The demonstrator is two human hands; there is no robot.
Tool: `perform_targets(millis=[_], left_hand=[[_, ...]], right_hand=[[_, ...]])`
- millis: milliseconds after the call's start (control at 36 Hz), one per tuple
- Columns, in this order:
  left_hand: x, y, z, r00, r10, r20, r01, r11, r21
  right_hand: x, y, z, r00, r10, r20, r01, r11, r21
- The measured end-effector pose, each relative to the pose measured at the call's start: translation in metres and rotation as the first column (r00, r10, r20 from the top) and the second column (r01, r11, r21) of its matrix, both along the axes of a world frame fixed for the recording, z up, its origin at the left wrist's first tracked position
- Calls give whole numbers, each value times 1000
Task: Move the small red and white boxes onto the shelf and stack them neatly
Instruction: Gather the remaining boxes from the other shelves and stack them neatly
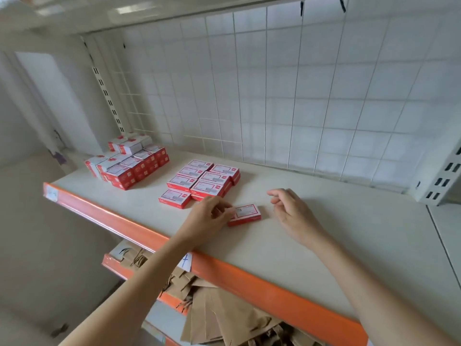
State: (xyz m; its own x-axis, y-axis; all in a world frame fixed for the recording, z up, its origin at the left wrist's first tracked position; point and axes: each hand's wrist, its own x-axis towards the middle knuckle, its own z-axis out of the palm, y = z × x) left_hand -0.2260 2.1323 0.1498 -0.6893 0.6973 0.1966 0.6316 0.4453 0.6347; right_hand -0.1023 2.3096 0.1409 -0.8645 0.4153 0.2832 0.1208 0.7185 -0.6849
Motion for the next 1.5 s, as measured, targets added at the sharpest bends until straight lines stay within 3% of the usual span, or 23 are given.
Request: perform_targets(millis=[306,361,444,556,667,833,917,1139,1361,1500], left_hand=[[5,-1,0,1000,-17,-8,17,1000,-2],[8,0,1,999,-15,-46,13,999,-37],[13,0,2,984,-139,-111,130,988,-85],[13,-3,1,961,-242,-136,240,970,-33],[5,-8,2,929,-316,-193,312,949,-49],[-30,-34,15,856,-400,-329,367,916,-161],[-52,-54,20,832,-418,-364,376,908,-184],[-97,-107,16,799,-488,-352,442,873,-206],[-121,-118,17,723,-589,-361,559,806,-195],[-123,-107,19,649,-673,-354,631,736,-245]], right_hand=[[-3,-5,-1,999,-6,-32,8,997,78],[-2,-11,2,999,40,14,-41,997,69],[-2,-22,7,992,97,80,-101,994,45],[-7,-28,14,961,23,277,-68,986,154],[-13,-35,26,934,-8,356,-60,982,180],[-34,-51,36,981,-128,143,89,964,251],[-51,-65,43,993,-80,86,52,956,288],[-121,-126,42,991,-11,131,-55,871,488],[-150,-148,28,996,-77,53,20,725,689],[-132,-146,38,986,-135,103,49,806,590]])
